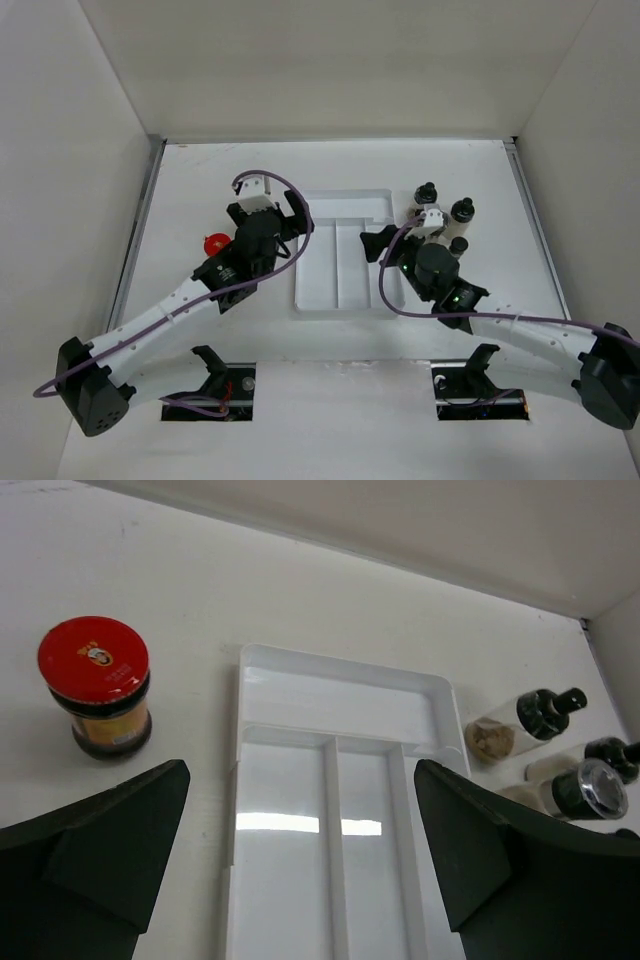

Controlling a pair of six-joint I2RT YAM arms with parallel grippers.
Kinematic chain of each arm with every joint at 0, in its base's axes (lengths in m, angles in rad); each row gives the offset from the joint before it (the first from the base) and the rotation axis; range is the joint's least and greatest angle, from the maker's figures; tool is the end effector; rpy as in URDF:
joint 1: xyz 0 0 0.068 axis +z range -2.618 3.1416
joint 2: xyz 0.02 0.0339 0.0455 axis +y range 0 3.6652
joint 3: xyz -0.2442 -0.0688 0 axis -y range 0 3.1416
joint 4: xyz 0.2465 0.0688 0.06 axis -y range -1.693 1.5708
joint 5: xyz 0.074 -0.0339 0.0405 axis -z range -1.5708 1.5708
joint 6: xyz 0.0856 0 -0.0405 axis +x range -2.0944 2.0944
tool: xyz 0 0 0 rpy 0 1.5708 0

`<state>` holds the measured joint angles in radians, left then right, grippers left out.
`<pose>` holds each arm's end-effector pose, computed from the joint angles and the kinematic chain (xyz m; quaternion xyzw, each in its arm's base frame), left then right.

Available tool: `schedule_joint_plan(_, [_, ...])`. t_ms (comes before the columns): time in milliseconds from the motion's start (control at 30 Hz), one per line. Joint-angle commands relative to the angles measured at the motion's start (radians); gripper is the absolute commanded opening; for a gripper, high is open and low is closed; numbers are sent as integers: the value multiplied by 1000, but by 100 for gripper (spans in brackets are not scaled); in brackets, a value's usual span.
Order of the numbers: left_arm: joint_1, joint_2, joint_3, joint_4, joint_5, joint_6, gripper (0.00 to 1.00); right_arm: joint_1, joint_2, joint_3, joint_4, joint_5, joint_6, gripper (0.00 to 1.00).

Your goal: Organize the condiment bottles

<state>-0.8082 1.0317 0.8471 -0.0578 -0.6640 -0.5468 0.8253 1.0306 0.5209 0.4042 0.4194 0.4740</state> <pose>0.2352 -0.1698 0.3029 -0.1022 0.7642 -0.1653 0.6149 0.2225 0.1896 0.2390 0.0100 0.7403 0.2725 0.6145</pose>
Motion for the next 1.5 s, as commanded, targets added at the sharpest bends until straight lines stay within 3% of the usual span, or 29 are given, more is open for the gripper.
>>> schedule_joint_plan(0, [57, 7, 32, -102, 9, -33, 100, 31, 23, -18, 157, -44, 8, 67])
schedule_joint_plan(167, [125, -1, 47, -123, 9, 8, 100, 41, 51, -48, 199, -88, 15, 35])
schedule_joint_plan(333, [215, 40, 127, -111, 15, 71, 100, 56, 48, -45, 193, -110, 12, 19])
schedule_joint_plan(467, [299, 99, 193, -109, 35, 79, 100, 56, 65, -39, 176, -116, 15, 15])
schedule_joint_plan(600, [382, 131, 202, -83, 127, 64, 99, 56, 88, -25, 151, -93, 9, 18])
schedule_joint_plan(633, [401, 140, 201, -74, 144, 59, 85, 56, 97, -25, 154, -85, 9, 19])
schedule_joint_plan(667, [415, 149, 196, -63, 147, 59, 50, 56, 103, -24, 150, -79, 11, 19])
schedule_joint_plan(700, [427, 160, 193, -57, 147, 58, 35, 54, 108, -22, 147, -74, 12, 20])
schedule_joint_plan(733, [441, 177, 199, -63, 155, 56, 34, 53, 109, -21, 143, -71, 12, 20])
schedule_joint_plan(767, [447, 195, 204, -71, 159, 61, 39, 53, 108, -21, 140, -70, 12, 21])
schedule_joint_plan(867, [444, 241, 213, -97, 156, 71, 68, 51, 106, -27, 148, -68, 11, 32])
schedule_joint_plan(933, [451, 269, 211, -100, 156, 80, 78, 50, 117, -27, 151, -68, 11, 46])
schedule_joint_plan(1033, [458, 312, 210, -83, 165, 94, 86, 47, 131, -22, 153, -71, 12, 62])
schedule_joint_plan(1133, [458, 364, 231, -77, 159, 117, 87, 51, 151, -15, 156, -74, 11, 68])
schedule_joint_plan(1467, [481, 495, 244, -36, 164, 102, 87, 51, 154, -15, 156, -74, 9, 71])
